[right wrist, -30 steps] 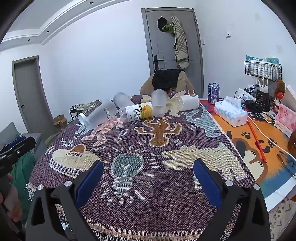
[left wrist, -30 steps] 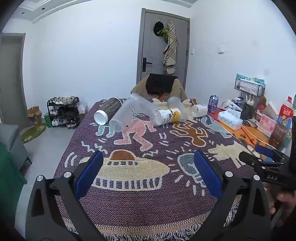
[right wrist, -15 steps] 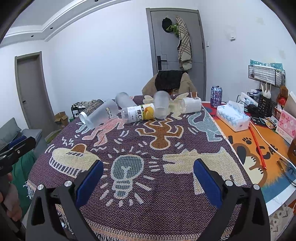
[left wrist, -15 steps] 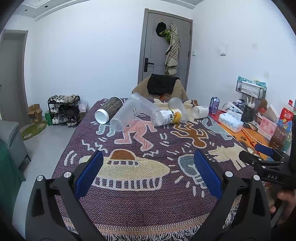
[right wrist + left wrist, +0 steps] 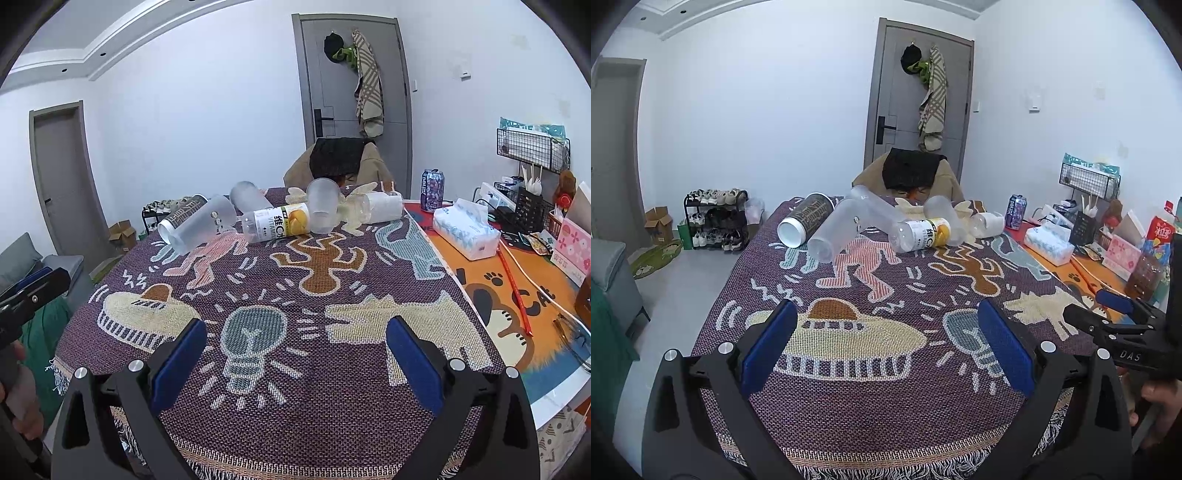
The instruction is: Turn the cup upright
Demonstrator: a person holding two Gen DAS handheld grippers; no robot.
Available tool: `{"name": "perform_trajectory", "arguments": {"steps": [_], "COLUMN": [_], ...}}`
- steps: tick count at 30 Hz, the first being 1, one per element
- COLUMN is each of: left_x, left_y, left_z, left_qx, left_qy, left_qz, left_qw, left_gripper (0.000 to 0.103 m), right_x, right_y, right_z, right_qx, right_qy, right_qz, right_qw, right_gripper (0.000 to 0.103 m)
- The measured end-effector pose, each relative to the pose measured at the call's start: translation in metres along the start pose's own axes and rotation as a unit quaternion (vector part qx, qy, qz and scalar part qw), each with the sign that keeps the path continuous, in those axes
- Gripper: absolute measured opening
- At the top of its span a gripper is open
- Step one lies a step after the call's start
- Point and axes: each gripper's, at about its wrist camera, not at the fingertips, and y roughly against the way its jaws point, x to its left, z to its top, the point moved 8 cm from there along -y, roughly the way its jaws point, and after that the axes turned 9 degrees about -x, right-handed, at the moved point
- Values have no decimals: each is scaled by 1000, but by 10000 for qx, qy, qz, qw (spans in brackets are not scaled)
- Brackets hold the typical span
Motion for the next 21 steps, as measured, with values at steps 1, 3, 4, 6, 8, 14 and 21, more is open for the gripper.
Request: {"name": "perform_trajectory", "arguments": {"steps": [1,3,4,6,8,14,21], "left_x": [0,0,0,-1,-1,-2,-5], "left_y": [0,0,1,1,2,4,7], "left_z": [0,0,-1,-1,-2,0,1], "left_qx": [-3,-13,-16,-12,-13,-35,-30], "left_qy": [-1,3,5,-7,-18,-32,-88], "left_qz": [-2,-21,-24,-32,-47,-90,-133], "left_qw": [10000,10000,10000,10000,10000,9999,9999], "left_gripper": [97,97,97,97,97,97,97], "right_x": [0,0,0,1,1,2,-1], "right_y": [0,0,0,0,0,0,2], "right_z": [0,0,0,-1,-1,-2,-1], "right_qx": [2,13,14,13,18,29,6], "right_qy": [-9,-21,-12,1,-16,-26,-89], "right_qz": [-3,5,-2,-6,-2,0,12], "right_qw": [10000,10000,10000,10000,10000,10000,10000], "right_gripper": [96,96,96,96,96,96,96]}}
